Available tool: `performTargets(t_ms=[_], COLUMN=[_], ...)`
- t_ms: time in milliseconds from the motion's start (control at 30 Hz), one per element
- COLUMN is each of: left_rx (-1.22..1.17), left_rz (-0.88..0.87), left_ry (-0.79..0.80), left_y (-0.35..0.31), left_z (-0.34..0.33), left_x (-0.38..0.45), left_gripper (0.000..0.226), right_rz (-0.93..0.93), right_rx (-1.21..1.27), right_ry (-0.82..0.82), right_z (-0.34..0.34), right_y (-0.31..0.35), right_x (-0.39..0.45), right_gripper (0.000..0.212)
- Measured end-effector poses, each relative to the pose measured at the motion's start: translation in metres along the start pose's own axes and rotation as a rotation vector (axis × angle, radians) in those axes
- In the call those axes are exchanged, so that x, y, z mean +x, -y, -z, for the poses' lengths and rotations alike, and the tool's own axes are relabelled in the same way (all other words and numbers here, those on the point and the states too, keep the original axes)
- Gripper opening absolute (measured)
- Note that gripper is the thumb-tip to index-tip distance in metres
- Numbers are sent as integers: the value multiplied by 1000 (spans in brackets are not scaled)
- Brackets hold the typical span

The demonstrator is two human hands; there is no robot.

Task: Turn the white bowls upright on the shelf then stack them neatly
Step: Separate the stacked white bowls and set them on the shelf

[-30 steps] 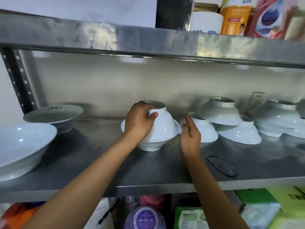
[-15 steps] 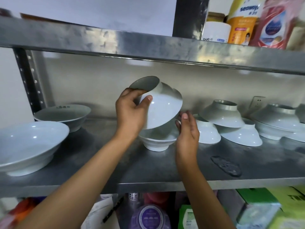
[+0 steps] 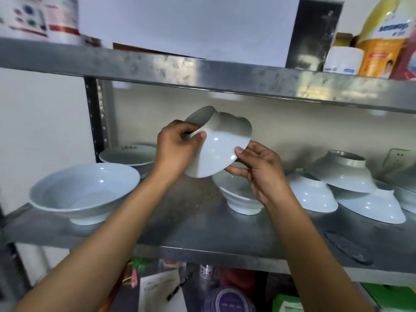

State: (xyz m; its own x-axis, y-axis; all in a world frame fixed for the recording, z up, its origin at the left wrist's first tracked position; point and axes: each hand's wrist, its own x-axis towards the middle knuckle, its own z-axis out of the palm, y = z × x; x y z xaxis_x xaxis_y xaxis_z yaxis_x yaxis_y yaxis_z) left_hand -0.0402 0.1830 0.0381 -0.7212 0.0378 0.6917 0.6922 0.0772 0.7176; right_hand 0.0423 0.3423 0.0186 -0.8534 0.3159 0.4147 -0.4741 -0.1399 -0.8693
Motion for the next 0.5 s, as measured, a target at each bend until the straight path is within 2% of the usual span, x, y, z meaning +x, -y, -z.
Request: performTargets(t_ms=[100, 267, 400, 500], left_rx=[80, 214, 310, 341], left_rz=[78, 87, 92, 100], left_ry=[53, -37, -59, -71], left_y=[10, 15, 17, 17], left_z=[24, 63, 83, 90], left_x=[9, 18, 16, 15], left_gripper=[13, 24, 25, 25], right_rz=[36, 75, 225, 314], right_rx=[-169, -432, -835, -1084], right_ry=[23, 54, 59, 146], right_z=[-20, -51, -60, -65], right_y=[-3, -26, -43, -52], right_x=[10, 17, 22, 24], right_gripper=[21, 23, 16, 13])
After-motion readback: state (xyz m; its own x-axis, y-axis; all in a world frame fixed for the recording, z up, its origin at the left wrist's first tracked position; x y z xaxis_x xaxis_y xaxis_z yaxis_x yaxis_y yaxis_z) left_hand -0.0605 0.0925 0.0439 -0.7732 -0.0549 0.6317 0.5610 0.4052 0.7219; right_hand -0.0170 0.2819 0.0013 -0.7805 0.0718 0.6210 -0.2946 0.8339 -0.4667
